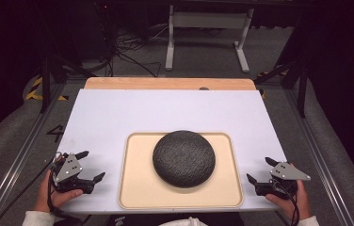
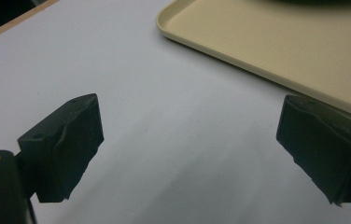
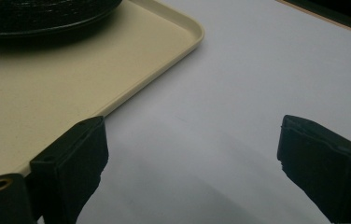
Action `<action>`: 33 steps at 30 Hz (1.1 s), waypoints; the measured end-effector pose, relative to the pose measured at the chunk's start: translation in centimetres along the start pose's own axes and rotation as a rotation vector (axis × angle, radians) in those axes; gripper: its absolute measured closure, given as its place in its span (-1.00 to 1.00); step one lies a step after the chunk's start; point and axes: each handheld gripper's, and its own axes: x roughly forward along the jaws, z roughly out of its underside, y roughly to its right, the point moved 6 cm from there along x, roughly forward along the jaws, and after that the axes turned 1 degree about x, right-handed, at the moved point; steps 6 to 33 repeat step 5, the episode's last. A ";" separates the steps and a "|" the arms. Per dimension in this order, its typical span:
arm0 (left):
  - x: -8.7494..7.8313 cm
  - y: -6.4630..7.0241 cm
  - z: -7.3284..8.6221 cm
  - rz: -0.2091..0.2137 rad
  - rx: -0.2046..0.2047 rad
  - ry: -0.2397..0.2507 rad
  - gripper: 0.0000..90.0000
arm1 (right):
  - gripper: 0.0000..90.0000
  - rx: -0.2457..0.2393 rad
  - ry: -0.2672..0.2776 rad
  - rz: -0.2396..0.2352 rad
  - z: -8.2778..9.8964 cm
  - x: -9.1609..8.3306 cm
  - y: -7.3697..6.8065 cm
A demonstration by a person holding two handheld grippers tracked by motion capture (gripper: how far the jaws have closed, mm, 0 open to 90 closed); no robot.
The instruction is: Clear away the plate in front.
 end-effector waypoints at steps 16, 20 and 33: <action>0.1 0.0 0.0 -0.005 -0.004 -0.006 -0.82 | -0.79 0.004 0.001 0.000 0.0 0.0 0.0; 0.1 0.0 0.0 -0.005 -0.004 -0.006 -0.82 | -0.79 0.004 0.001 0.000 0.0 0.0 0.0; 0.1 0.0 0.0 -0.005 -0.004 -0.006 -0.82 | -0.79 0.004 0.001 0.000 0.0 0.0 0.0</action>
